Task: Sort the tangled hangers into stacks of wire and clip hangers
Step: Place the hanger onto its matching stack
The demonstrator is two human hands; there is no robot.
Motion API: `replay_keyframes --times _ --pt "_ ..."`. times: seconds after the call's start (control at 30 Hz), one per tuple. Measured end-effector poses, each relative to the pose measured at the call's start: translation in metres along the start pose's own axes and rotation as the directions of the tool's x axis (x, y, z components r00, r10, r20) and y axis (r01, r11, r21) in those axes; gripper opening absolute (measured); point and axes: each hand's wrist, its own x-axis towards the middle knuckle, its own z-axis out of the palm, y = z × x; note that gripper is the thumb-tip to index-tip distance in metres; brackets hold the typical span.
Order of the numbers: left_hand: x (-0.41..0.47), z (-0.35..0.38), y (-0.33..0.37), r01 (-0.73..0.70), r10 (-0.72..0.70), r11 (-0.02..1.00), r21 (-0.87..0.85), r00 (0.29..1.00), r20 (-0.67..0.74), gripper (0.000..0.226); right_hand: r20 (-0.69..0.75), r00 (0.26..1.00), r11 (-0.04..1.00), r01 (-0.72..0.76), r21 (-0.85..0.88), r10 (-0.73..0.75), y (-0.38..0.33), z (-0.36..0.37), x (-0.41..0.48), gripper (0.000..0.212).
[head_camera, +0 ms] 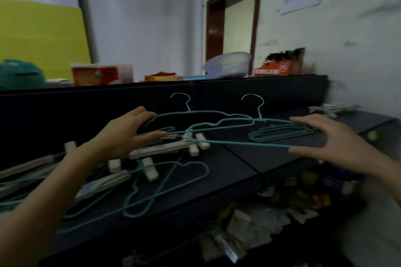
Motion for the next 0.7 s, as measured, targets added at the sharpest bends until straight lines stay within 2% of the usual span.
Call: replay_keyframes --times 0.33,0.53,0.7 --pt "0.098 0.111 0.144 -0.081 0.087 0.995 -0.058 0.991 0.098 0.082 -0.075 0.989 0.988 -0.136 -0.073 0.131 0.143 -0.061 -0.034 0.086" --pt "0.152 0.170 0.181 -0.076 0.086 0.994 -0.075 0.985 0.150 0.072 -0.068 0.978 0.971 -0.206 -0.119 0.199 0.204 -0.075 -0.027 0.092" --pt "0.194 0.211 0.191 -0.037 0.056 0.994 -0.098 0.980 0.193 0.071 -0.067 0.984 0.976 -0.175 -0.131 0.167 0.257 -0.077 0.001 0.094"
